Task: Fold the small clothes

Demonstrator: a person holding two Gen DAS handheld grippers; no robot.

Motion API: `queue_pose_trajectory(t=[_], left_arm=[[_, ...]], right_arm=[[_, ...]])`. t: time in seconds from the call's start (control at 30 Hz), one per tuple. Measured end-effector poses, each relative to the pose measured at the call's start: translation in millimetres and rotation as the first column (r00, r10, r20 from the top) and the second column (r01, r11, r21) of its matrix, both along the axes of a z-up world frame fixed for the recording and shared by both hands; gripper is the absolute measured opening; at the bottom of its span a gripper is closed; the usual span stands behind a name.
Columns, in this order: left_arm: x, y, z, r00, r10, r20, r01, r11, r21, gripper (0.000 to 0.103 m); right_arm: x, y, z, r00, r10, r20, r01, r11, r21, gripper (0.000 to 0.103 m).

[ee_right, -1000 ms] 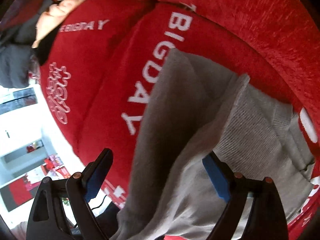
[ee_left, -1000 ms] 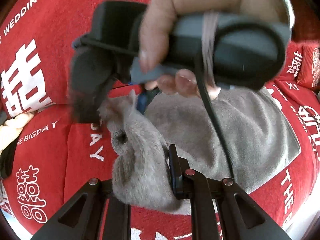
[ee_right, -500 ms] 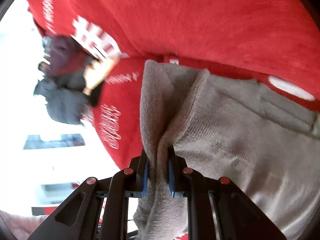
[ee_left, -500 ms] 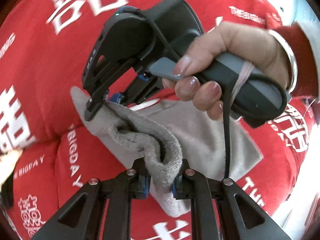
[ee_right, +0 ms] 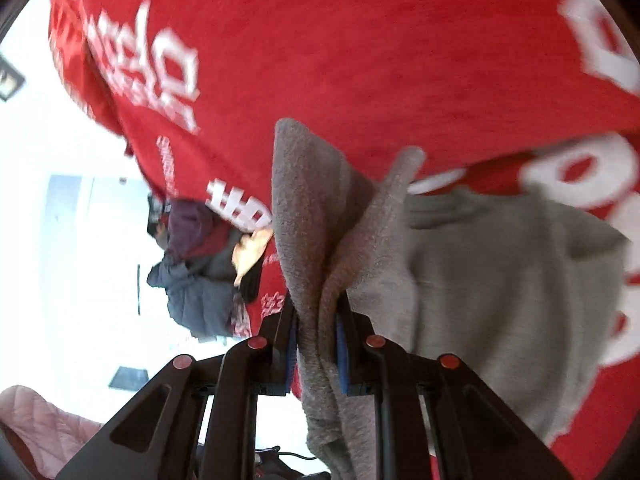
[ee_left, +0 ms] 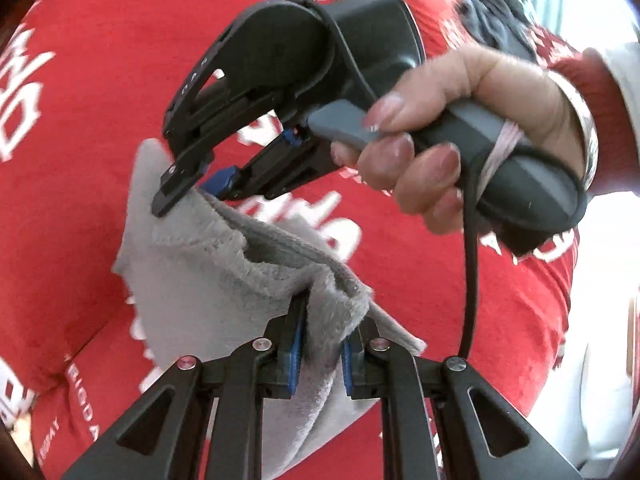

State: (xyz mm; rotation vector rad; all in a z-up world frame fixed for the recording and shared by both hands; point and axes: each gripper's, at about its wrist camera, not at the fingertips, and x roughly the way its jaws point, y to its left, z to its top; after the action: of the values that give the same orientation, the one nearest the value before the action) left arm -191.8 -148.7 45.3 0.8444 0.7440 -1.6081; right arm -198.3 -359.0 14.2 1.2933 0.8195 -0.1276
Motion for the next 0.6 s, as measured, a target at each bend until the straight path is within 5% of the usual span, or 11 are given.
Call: queue_pose_trajectory(t=[0.33,0.6], left_arm=[[-48.9,-22.5,-55.6,0.999,-0.038,-0.028,0.041,0.989,0.143,0.017],[-43.7,-26.0,-49.9,0.999,-0.024,-0.044,0.029,0.992,0.122,0.017]], right_arm=[[-96.7,-15.7,-96.3,0.946,-0.236,-0.222,0.258,0.963,0.074,0.018],[-96.1,-14.2,-77.4,0.955,-0.248,-0.162,0.259,0.965,0.044,0.017]])
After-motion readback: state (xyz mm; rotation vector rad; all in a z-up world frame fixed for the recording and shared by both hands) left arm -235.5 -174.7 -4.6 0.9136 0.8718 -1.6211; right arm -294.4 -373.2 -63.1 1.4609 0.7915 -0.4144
